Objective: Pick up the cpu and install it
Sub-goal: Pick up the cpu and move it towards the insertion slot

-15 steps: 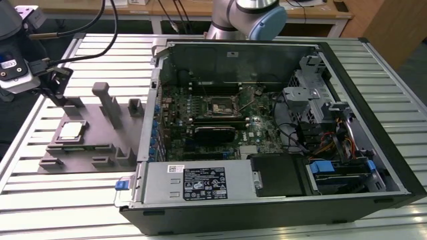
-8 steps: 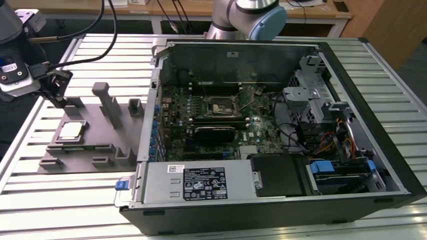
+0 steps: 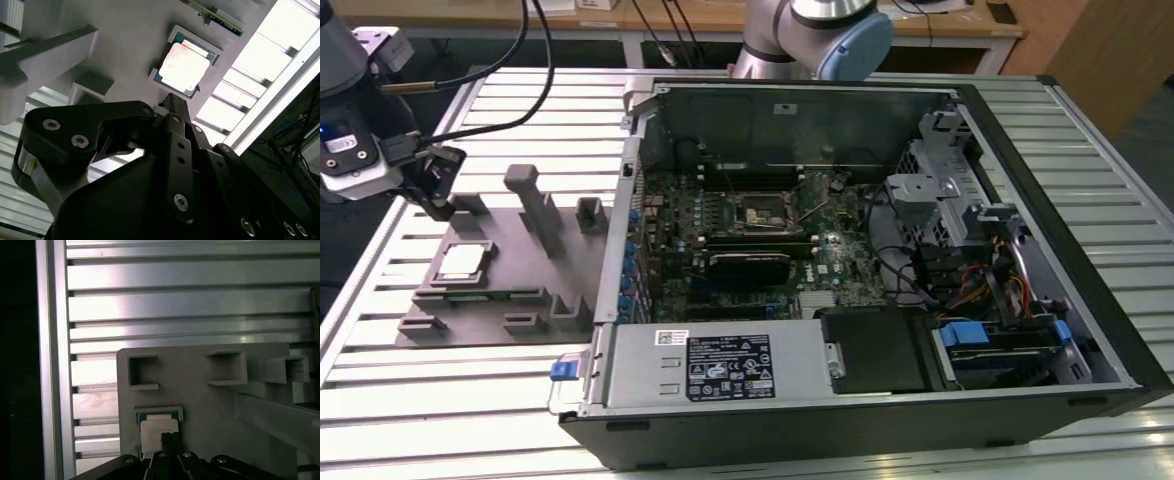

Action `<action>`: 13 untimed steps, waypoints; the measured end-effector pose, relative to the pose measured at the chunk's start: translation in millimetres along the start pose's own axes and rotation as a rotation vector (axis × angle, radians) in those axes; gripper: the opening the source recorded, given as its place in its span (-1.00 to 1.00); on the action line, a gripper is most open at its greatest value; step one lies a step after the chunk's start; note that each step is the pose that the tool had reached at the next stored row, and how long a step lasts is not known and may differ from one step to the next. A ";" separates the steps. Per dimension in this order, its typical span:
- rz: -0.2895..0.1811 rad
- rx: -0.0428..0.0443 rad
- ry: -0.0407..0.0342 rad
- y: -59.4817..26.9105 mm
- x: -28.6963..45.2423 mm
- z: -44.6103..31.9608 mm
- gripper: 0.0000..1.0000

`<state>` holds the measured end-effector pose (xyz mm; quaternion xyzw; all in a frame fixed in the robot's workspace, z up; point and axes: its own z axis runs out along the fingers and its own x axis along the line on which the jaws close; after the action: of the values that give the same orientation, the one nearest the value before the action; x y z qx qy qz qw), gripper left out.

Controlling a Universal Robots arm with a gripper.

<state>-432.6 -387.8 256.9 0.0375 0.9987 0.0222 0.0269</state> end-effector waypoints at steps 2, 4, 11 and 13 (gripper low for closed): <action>0.000 0.0000 0.0000 -0.2 0.8 2.6 -0.79; 0.000 0.0001 0.0002 -0.3 2.2 4.7 -0.79; 0.000 0.0000 0.0000 -1.6 5.6 11.4 -0.79; 0.000 0.0000 0.0000 -1.8 6.2 13.8 -0.79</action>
<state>-438.2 -388.5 242.7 0.0375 0.9987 0.0222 0.0269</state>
